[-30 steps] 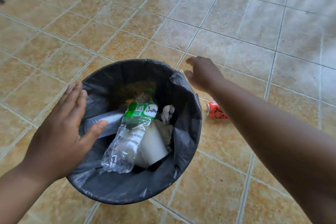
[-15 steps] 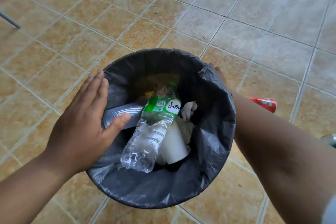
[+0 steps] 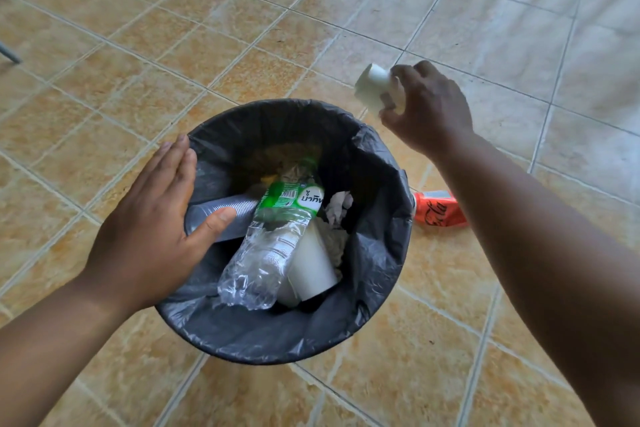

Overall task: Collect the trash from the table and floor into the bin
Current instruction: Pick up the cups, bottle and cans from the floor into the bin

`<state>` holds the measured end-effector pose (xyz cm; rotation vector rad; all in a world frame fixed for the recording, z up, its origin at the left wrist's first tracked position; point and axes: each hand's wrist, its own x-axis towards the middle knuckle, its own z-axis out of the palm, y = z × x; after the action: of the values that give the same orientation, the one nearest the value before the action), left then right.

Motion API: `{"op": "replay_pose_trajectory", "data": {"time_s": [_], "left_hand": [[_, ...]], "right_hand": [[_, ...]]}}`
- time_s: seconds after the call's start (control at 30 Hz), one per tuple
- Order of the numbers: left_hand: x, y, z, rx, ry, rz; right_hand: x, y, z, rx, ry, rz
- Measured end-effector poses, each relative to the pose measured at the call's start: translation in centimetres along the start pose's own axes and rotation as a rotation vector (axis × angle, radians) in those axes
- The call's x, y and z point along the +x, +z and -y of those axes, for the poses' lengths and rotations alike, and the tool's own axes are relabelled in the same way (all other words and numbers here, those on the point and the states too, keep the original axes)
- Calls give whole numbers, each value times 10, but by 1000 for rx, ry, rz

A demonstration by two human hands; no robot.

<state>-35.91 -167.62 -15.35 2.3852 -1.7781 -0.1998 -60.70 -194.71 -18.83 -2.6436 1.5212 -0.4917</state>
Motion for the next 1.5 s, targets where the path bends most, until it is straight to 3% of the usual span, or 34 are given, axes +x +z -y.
{"op": "replay_pose_trajectory", "data": {"time_s": [0.13,0.2,0.3,0.4,0.57,0.7,0.93,1.13,1.3,1.5], "left_hand": [[0,0,0,-4,13,1],[0,0,1,-9,9,-1],[-1,1,3,-8,17,1],[-1,1,3,-18,14,-2],[0,2,2,-53,3,-7],[0,3,2,-55,4,-12],[1,3,0,-42,6,-24],[3,5,1,-57,7,-58],[5,6,2,-151,3,-106],[10,9,1,-228,18,-162]], "right_hand": [[-14,-54,26,244,-12,-313],[-27,-77,47,363,-84,-381],[-53,-93,79,397,-238,-248],[-75,-87,98,221,-354,-23],[-100,-63,108,-40,-375,176],[-109,-53,110,-101,-349,211],[-100,-72,93,-52,-255,124],[-93,-73,65,211,-79,-4],[-105,-56,69,441,68,203],[-109,-47,70,584,200,117]]}}
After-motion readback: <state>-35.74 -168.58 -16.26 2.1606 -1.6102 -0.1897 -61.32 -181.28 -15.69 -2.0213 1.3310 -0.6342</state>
